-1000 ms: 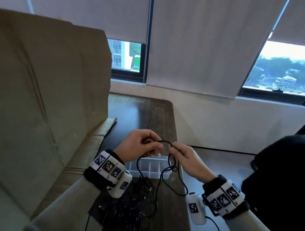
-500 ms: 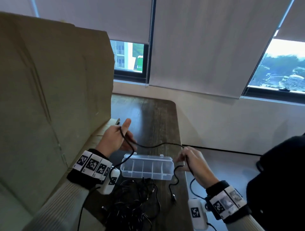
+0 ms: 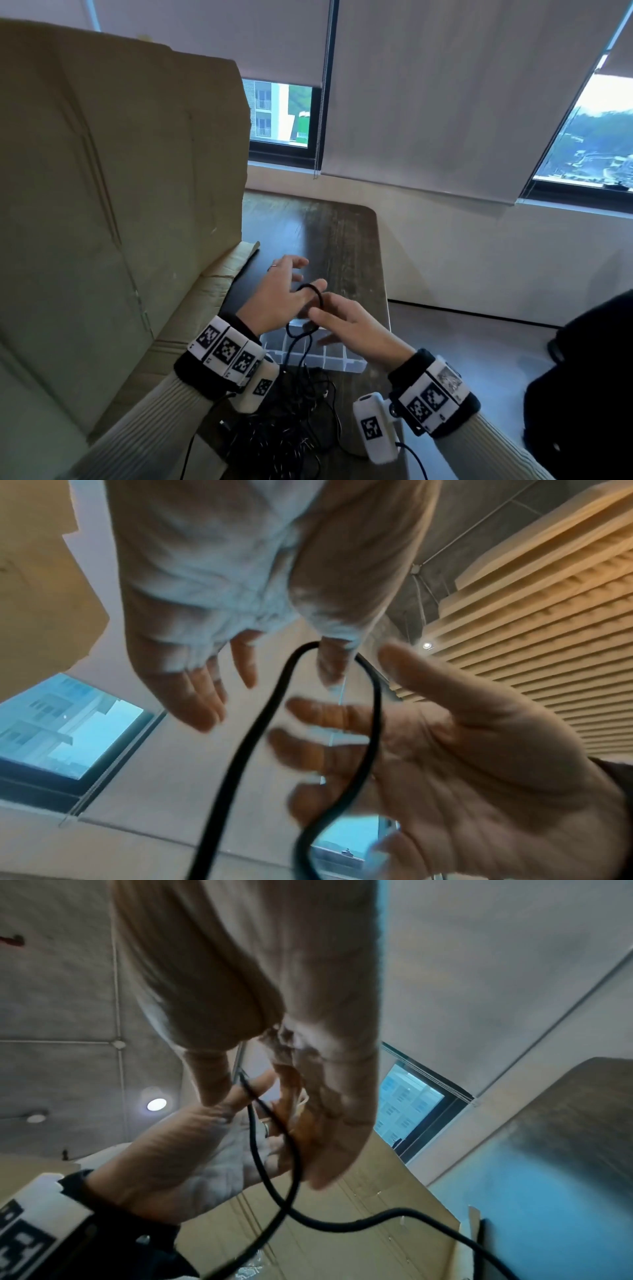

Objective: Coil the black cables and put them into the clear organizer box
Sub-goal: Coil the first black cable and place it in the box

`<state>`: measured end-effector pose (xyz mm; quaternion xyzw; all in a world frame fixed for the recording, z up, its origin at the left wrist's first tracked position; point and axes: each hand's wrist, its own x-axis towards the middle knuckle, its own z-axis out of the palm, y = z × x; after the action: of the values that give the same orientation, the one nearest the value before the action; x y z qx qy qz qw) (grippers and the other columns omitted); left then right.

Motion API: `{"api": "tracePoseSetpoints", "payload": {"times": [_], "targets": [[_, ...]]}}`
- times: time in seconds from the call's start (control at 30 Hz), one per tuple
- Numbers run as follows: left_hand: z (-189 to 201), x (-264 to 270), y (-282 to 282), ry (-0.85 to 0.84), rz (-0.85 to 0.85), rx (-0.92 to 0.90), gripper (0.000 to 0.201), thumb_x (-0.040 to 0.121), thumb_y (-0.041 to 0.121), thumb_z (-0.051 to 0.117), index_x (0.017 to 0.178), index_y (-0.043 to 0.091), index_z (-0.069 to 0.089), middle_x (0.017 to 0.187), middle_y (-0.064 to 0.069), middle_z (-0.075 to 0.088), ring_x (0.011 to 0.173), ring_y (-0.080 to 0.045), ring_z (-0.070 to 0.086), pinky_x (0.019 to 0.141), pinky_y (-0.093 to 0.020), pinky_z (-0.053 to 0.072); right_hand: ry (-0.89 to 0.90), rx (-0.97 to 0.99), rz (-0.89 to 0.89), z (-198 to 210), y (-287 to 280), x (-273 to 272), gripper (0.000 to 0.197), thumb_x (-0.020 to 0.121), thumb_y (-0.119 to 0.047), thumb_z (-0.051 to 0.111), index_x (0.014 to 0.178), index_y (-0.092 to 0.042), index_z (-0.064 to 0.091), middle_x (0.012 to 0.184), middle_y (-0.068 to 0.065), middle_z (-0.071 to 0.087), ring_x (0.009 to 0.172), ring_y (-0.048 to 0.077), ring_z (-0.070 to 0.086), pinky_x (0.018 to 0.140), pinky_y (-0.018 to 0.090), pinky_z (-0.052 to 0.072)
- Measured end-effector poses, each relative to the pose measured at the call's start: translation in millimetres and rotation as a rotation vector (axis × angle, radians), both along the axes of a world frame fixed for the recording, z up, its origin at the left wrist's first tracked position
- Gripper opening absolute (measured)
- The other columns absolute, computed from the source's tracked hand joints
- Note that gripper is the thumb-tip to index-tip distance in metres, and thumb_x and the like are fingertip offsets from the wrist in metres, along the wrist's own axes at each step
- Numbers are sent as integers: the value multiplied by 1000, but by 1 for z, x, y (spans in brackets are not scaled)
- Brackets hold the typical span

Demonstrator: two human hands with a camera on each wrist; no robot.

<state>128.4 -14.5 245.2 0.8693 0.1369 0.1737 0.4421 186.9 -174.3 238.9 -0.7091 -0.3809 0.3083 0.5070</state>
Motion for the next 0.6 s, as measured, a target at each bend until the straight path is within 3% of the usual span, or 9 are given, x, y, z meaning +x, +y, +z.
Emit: {"api": "tracePoseSetpoints", "payload": {"times": [0.07, 0.13, 0.2, 0.3, 0.37, 0.47, 0.53, 0.6], "targets": [[-2, -1, 1, -60, 47, -8, 63, 79, 39, 72, 128, 16, 42, 129, 3, 45, 111, -10, 53, 89, -28, 49, -32, 41, -5, 3, 7, -2, 15, 97, -25, 56, 91, -18, 68, 90, 1, 71, 76, 9, 66, 60, 14, 49], [-3, -3, 3, -52, 76, -57, 67, 77, 37, 75, 129, 12, 41, 129, 2, 46, 103, -8, 57, 80, -20, 49, -39, 73, -49, 3, 9, -1, 23, 98, -20, 54, 82, -13, 68, 78, 0, 68, 63, 7, 60, 53, 13, 44], [-9, -6, 5, -6, 93, -150, 67, 78, 36, 74, 129, 9, 41, 126, 1, 48, 93, -3, 58, 76, -18, 49, 59, 146, -105, 3, 10, 3, 25, 99, -16, 51, 82, -7, 67, 73, 1, 65, 62, 14, 59, 54, 19, 47], [-28, -12, 1, 29, 107, -264, 68, 75, 52, 70, 123, 13, 42, 122, -2, 50, 95, -6, 59, 83, -33, 54, 278, 298, -232, 7, 10, 8, 31, 102, -14, 43, 78, -2, 59, 68, 9, 62, 65, 23, 60, 62, 29, 54], [-36, -17, -13, -24, 183, -271, 55, 79, 58, 62, 110, 16, 46, 114, -2, 52, 91, -9, 58, 75, -27, 50, 427, 430, -309, 14, 10, 9, 35, 104, -15, 36, 76, -3, 54, 68, 12, 61, 68, 27, 63, 66, 32, 58], [-42, -27, -38, -287, 232, -265, 49, 74, 62, 54, 90, 16, 48, 94, 2, 50, 78, -3, 52, 69, -15, 44, 548, 613, -351, 25, 11, 11, 36, 105, -15, 31, 77, -3, 51, 69, 13, 61, 75, 31, 67, 71, 34, 60], [-47, -30, -50, -294, 91, -282, 44, 73, 55, 61, 92, 17, 47, 88, 0, 58, 72, -2, 56, 67, -17, 48, 549, 670, -360, 32, 13, 14, 35, 105, -15, 30, 79, -3, 50, 69, 12, 61, 76, 31, 68, 72, 34, 60], [-54, -28, -50, -193, -71, -351, 36, 79, 29, 72, 99, 14, 46, 86, -3, 64, 71, -10, 64, 69, -23, 54, 551, 704, -365, 38, 14, 19, 35, 105, -14, 30, 79, -3, 50, 66, 11, 60, 74, 30, 69, 69, 32, 60]]}}
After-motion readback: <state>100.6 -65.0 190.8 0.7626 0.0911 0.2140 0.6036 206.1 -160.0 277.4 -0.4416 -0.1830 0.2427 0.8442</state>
